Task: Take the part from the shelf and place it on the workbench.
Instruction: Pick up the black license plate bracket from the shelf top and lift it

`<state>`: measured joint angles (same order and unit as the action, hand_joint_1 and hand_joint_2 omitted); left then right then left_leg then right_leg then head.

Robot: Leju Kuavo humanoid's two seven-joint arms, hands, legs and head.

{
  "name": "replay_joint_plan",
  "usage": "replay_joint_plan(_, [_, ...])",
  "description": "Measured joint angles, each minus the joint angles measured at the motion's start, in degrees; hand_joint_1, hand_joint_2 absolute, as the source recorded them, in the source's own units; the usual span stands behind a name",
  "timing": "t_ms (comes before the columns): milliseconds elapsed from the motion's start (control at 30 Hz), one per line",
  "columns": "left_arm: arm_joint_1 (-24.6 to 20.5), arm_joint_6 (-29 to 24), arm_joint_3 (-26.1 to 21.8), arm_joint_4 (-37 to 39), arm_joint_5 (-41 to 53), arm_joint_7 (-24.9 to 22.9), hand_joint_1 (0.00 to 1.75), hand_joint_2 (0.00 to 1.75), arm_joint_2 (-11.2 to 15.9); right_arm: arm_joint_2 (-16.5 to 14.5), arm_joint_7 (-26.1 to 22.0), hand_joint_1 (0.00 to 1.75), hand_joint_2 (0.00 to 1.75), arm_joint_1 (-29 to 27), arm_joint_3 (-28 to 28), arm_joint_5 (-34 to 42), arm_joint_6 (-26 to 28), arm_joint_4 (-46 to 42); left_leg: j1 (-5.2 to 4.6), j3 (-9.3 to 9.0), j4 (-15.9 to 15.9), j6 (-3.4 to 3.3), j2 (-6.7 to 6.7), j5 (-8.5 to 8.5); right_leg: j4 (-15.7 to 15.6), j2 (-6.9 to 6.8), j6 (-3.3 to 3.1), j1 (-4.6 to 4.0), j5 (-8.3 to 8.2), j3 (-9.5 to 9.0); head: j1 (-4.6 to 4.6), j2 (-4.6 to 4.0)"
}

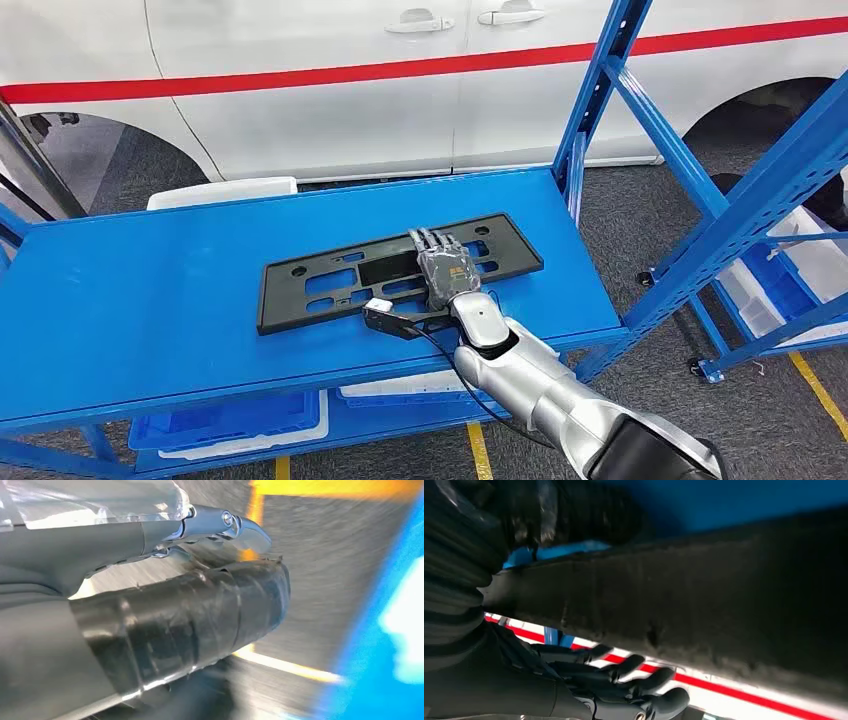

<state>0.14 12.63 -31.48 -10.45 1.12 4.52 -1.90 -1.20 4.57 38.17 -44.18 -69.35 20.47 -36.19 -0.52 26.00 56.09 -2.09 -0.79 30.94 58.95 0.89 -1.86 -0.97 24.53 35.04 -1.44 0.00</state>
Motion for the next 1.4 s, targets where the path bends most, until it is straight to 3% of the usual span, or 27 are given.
replay_joint_plan(67, [0.1, -0.3, 4.6, 0.0, -7.1, 0.0, 0.0, 0.0, 0.3, -0.1, -0.2, 1.75, 1.75, 0.0, 0.0, 0.1, 0.0, 0.7, -0.01, -0.02, 0.0, 0.0, -0.02, 0.0, 0.0, -0.01, 0.0, 0.01, 0.0, -0.04, 0.0, 0.0])
replay_joint_plan(133, [0.2, -0.7, 12.9, 0.0, -15.5, -0.2, 0.0, 0.0, 0.9, -0.2, -0.5, 1.75, 1.75, 0.1, 0.1, 0.3, 0.3, 1.7, -0.03, -0.08, 0.0, 0.0, -0.04, 0.0, 0.0, -0.03, 0.01, 0.03, 0.01, -0.14, 0.0, 0.0])
replay_joint_plan(267, [0.6, -0.9, 22.3, 0.1, -14.4, -0.2, 0.0, 1.75, 1.3, 0.0, -1.0, 1.75, 1.75, -0.1, 0.4, 0.8, 1.0, 2.3, -0.04, -0.28, 0.0, 0.01, 0.05, 0.02, 0.0, 0.06, 0.01, 0.01, 0.01, -0.32, -0.01, 0.0])
replay_joint_plan(433, [1.0, -1.0, 26.3, 0.3, -14.4, 0.6, 0.0, 1.75, 1.5, 0.7, -1.4, 1.75, 1.75, -1.3, 1.6, 1.2, 1.0, 0.4, -0.07, -0.42, 0.0, 0.02, 0.08, 0.04, -0.1, 0.03, 0.01, 0.03, 0.01, -0.5, -0.01, 0.0])
replay_joint_plan(867, [1.1, -0.8, 29.3, 0.3, -13.8, 2.4, 0.0, 1.75, 1.6, 3.4, -2.3, 1.75, 1.75, -6.2, 4.2, 1.8, 0.7, -9.3, -0.07, -0.4, 0.0, 0.02, 0.07, 0.07, -0.1, 0.01, 0.02, 0.04, 0.01, -0.49, 0.0, 0.0])
replay_joint_plan(1033, [1.4, -1.2, 29.3, 0.4, -14.4, 3.5, 0.0, 1.75, 1.6, 6.3, -2.5, 1.75, 1.75, -10.0, 6.5, 3.0, 1.7, -19.8, -0.07, -0.19, 0.0, 0.02, 0.03, 0.07, -0.1, 0.0, 0.02, 0.06, 0.01, -0.3, 0.0, 0.0])
replay_joint_plan(1200, [1.8, -3.9, 29.3, 0.8, -14.4, 1.3, 0.0, 1.75, 1.6, 9.7, -5.0, 1.75, 1.75, -13.8, 9.7, 6.3, 3.0, -33.9, -0.07, -0.08, 0.0, -0.01, 0.04, 0.1, -0.1, 0.02, 0.03, 0.06, 0.02, -0.16, 0.0, 0.0])
replay_joint_plan(1400, [2.1, -6.1, 29.3, 1.1, -14.4, -1.6, 0.0, 1.75, 1.7, 11.6, -7.2, 1.75, 1.75, -15.6, 11.6, 7.5, 3.7, -42.9, -0.3, 0.19, 0.4, -0.17, 0.06, 0.17, -0.2, 0.07, 0.32, 0.23, -0.17, 0.03, 0.01, 0.0])
